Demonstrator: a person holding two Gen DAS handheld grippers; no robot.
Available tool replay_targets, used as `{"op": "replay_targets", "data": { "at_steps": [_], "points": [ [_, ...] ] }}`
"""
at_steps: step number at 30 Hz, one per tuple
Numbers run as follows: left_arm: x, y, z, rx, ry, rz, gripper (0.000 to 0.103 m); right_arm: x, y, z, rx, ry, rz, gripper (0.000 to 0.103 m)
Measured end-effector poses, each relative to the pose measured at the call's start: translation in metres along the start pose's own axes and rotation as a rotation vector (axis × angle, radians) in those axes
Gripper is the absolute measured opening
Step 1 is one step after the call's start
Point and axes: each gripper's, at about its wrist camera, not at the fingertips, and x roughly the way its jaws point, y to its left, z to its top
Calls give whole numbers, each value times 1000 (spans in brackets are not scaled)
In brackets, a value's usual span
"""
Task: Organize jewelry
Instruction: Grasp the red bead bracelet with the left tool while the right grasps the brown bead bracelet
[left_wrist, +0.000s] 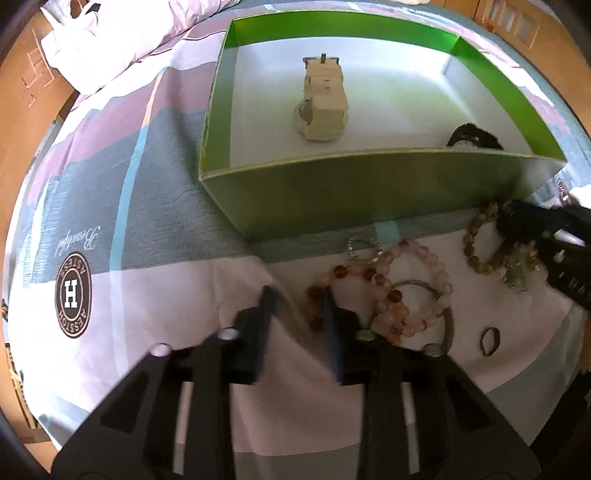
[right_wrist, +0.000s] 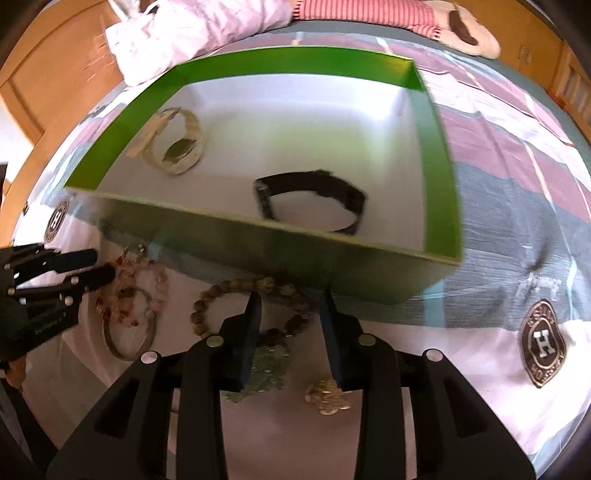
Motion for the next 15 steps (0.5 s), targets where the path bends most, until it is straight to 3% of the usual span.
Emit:
{"op": "replay_targets", "data": {
  "at_steps": [1, 4, 6, 9, 15],
  "points": [
    [-1, 1, 1, 2, -7, -7, 11, 1, 2, 0, -8, 0, -3, 33],
    [-3, 3, 1, 5, -19, -9, 8, 3, 9, -1, -59, -4, -27, 32],
    [-6, 6, 2, -5, -27, -20, 8, 3, 13, -2, -76, 5, -35, 12],
    [-12, 10, 3, -20, -44, -26, 7, -2, 11, 0, -72, 9, -8, 11],
    [-16, 32, 4, -103, -42, -26, 7, -8, -8, 2, 3, 7, -45, 11]
  ]
}}
